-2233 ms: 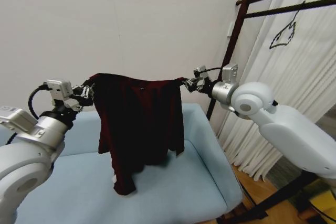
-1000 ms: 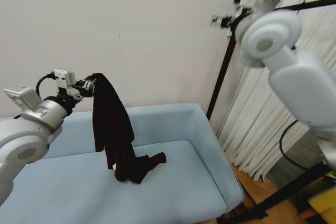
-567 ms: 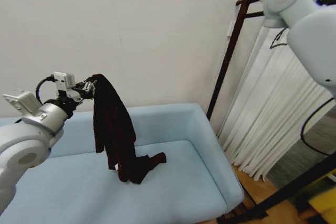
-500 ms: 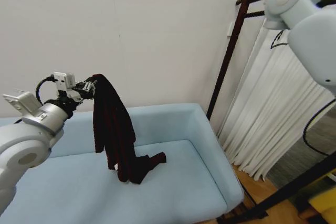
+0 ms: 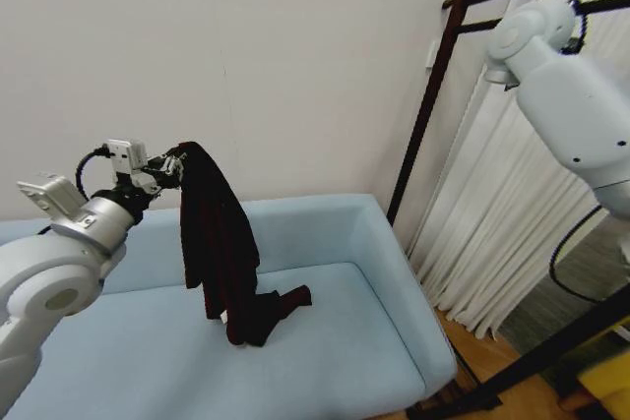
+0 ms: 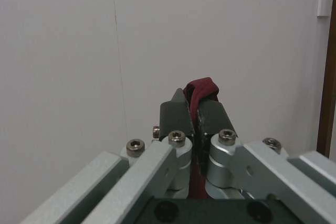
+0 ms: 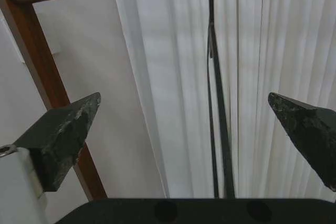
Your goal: Pick up the clothes from the sofa and hang them on the clothes hanger.
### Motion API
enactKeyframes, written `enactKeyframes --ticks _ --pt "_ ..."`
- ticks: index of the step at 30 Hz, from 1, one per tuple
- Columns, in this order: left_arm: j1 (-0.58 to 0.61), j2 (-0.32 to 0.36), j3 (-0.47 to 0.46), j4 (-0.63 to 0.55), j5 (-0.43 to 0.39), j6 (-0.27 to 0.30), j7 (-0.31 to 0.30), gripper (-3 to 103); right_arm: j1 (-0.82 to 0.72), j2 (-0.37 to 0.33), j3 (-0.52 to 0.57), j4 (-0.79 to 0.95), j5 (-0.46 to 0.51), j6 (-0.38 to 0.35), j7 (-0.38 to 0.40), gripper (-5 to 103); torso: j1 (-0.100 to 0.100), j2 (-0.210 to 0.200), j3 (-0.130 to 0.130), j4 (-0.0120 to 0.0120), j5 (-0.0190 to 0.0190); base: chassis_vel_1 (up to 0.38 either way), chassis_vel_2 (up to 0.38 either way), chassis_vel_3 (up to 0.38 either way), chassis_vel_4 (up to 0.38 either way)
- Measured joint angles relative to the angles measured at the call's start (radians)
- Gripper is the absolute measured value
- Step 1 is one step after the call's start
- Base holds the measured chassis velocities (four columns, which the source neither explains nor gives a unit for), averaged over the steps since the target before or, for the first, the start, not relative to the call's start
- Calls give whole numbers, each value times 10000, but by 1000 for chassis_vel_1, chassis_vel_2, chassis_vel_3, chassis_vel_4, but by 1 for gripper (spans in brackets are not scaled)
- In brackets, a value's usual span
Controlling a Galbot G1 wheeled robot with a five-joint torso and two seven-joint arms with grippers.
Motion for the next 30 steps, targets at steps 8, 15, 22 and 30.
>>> enactKeyframes --ticks 8,15,22,30 --pt "-47 -37 -30 112 31 -13 0 2 -103 360 190 -476 2 98 -8 79 0 0 0 1 2 0 0 0 0" --pt "15 -100 -70 111 31 -27 11 2 -194 357 170 -616 -202 411 -217 46 0 0 0 0 2 0 0 0 0" --pt "83 -136 -91 143 40 -191 4 2 -276 255 203 -551 -205 583 -332 25 0 0 -1 -1 3 0 0 0 0" --pt "90 -159 -116 150 54 -239 -9 2 -409 239 307 -572 -321 661 -459 2 -1 0 -1 0 2 0 0 0 0"
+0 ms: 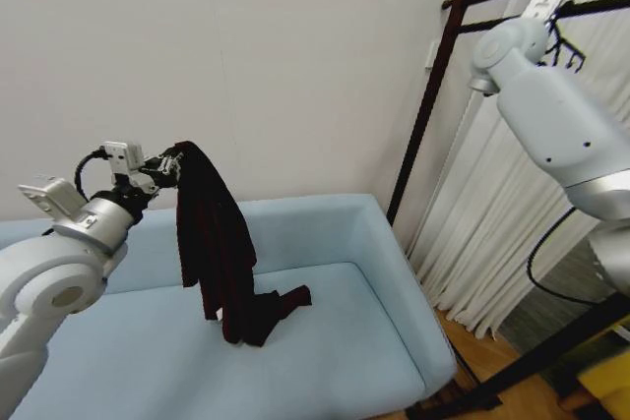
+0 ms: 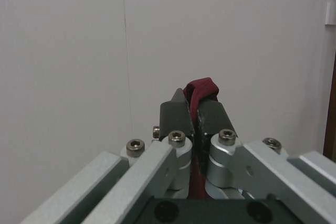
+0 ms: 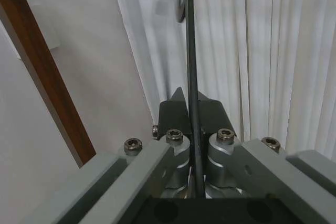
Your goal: Pick up the clothes from the sofa and hang them on the clothes hanger.
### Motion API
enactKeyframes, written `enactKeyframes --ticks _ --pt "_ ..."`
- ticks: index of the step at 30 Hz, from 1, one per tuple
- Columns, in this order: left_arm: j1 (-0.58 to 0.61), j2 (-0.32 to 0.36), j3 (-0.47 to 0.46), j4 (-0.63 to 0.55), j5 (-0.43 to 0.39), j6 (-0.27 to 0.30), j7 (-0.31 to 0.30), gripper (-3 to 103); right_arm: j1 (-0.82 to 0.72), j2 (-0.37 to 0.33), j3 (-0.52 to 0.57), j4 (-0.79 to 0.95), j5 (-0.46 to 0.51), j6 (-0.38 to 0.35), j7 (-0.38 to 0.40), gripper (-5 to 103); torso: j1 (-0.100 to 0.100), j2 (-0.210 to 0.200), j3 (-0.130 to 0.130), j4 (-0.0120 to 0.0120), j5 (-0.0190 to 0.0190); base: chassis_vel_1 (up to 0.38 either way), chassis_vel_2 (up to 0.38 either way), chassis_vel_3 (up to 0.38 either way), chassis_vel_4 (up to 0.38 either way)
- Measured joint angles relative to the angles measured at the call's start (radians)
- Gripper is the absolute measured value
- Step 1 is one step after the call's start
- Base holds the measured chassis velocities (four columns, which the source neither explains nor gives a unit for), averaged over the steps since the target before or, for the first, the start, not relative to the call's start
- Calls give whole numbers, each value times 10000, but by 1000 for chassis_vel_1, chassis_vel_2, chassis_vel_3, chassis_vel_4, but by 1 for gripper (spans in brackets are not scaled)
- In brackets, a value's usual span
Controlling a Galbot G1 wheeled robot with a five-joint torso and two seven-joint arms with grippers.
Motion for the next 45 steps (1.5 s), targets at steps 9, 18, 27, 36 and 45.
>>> enactKeyframes --ticks 9,18,27,36,45 --pt "107 26 -125 -58 0 0 5 2 -130 -163 -11 197 -253 31 -122 2 0 0 0 1 -1 0 0 0 0" --pt "131 83 -172 -152 -22 0 2 2 -319 -989 -326 1510 -188 110 -117 2 0 2 0 2 0 0 0 0 0" --pt "264 77 -234 -332 -29 15 -24 2 -821 -1871 -498 2969 36 124 -51 2 0 2 0 0 0 0 0 0 0" --pt "565 619 -548 -82 -694 -211 691 2 -2099 -3174 -413 5280 331 183 -172 2 0 2 0 2 3 0 0 0 0" --pt "259 1719 -483 989 -1664 -473 1499 2 -3279 -5119 210 8829 1647 158 -1964 2 0 2 0 0 -2 0 0 0 0"
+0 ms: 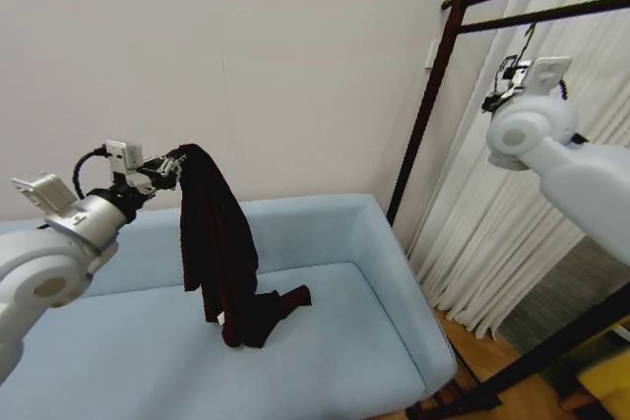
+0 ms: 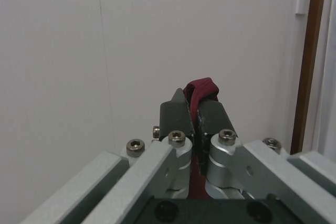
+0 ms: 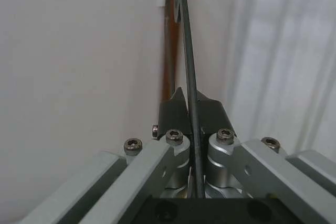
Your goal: Pick up the clothes from the sofa and hang them on the clothes hanger.
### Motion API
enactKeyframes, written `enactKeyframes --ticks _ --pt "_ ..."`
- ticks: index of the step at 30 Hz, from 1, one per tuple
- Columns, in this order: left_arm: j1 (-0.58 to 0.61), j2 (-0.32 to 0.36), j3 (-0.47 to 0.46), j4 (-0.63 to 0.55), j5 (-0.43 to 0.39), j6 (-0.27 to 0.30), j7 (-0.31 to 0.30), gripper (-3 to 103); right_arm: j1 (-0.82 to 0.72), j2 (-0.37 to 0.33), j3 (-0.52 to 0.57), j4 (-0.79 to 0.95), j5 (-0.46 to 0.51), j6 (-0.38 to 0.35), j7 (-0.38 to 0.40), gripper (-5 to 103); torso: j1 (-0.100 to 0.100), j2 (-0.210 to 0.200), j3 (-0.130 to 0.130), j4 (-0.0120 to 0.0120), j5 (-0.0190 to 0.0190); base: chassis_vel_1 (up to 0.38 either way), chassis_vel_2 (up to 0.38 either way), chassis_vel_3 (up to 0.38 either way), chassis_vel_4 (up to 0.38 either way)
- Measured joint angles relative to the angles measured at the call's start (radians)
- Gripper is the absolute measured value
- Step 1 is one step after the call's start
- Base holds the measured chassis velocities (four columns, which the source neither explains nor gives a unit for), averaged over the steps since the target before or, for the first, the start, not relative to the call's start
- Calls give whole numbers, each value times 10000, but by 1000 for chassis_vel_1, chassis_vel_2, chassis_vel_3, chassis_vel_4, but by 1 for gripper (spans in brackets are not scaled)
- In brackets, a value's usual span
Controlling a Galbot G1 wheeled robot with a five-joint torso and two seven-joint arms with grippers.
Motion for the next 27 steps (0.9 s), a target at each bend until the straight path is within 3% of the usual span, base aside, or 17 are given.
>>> enactKeyframes --ticks 3,4,5,7,11,18,20,21,25,27 --pt "-150 556 -73 125 -331 363 -296 2 -1158 -885 1250 1629 1540 -29 -1736 2 0 0 0 1 -3 0 0 0 0" --pt "-150 556 -73 125 -331 363 -296 2 -1158 -885 1250 1629 1540 -29 -1736 2 0 0 0 1 -3 0 0 0 0" --pt "-172 803 -139 146 -523 513 -435 2 -1976 -1224 2113 2249 2159 -79 -2657 2 -1 0 -1 -1 0 0 0 0 0" --pt "-185 1243 -243 197 -838 644 -548 2 -3092 -1598 3070 3183 2948 -134 -3774 2 -1 0 -1 -3 2 0 0 0 0" --pt "-285 1906 -278 382 -1250 718 -526 2 -3979 -1679 3564 4442 3541 -74 -4673 2 -2 0 -1 -2 -3 0 0 0 0" --pt "-377 2559 -221 703 -2052 684 -10 2 -5143 -309 3667 5735 3274 390 -4955 2 1 -3 1 2 -1 0 0 0 0" --pt "-342 2604 -241 921 -2302 419 580 2 -5405 -6 3644 5851 2934 587 -5193 2 1 -3 1 2 3 0 0 0 0" --pt "-342 2604 -241 921 -2302 419 580 2 -5405 -6 3644 5851 2934 587 -5193 2 1 -3 1 2 3 0 0 0 0" --pt "-250 2645 -199 1671 -2780 -367 2188 2 -5849 253 3666 5851 2030 1011 -6082 2 0 -3 1 0 0 0 0 0 0" --pt "-186 2675 -197 1816 -2798 -442 2447 2 -5991 262 3747 5837 1815 1086 -6365 2 1 -2 1 0 0 0 0 0 0"
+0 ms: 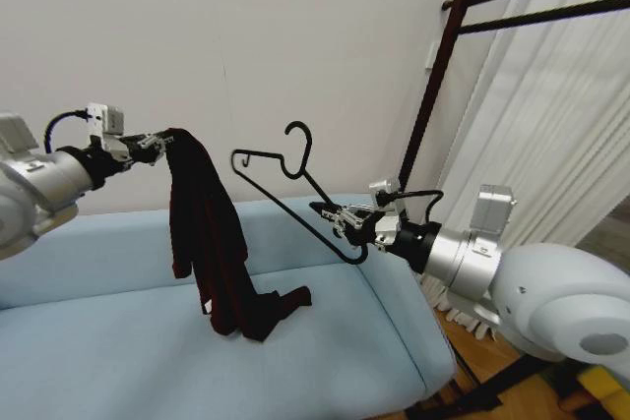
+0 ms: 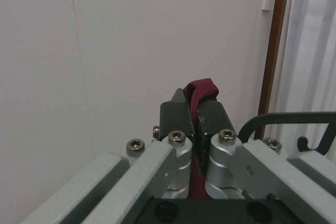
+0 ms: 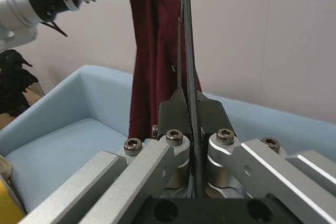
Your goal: Pick up the clothes from the sofa and hang them on the clothes hanger.
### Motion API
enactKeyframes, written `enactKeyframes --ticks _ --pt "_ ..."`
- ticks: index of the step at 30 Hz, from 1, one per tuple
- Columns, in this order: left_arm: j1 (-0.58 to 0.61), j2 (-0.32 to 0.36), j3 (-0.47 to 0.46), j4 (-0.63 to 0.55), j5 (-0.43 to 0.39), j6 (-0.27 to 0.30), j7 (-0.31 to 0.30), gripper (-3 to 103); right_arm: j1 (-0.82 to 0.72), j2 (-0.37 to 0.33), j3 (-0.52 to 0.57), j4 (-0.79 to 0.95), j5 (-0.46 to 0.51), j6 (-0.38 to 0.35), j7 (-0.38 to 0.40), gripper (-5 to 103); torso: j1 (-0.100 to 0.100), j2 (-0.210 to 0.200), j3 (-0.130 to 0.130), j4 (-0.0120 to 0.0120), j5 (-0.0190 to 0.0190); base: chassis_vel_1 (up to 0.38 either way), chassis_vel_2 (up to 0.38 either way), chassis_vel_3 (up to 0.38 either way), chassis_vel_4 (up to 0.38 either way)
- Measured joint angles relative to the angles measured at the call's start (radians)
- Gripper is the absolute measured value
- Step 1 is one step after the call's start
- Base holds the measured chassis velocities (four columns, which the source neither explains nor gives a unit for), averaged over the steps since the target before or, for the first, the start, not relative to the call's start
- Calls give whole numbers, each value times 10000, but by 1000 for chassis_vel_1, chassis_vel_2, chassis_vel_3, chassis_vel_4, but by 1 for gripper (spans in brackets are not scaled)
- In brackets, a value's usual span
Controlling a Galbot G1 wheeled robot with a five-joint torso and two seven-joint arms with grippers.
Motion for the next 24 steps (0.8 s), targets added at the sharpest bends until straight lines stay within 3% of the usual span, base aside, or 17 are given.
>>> enactKeyframes --ticks 4,24 --pt "129 101 -29 140 -161 -41 233 2 -323 45 104 -38 -449 54 -540 2 0 0 0 -2 0 0 0 0 0" --pt "8 262 -54 -140 -304 -37 269 2 -542 697 -438 -110 -1292 -29 -826 2 0 0 0 0 2 0 0 0 0"
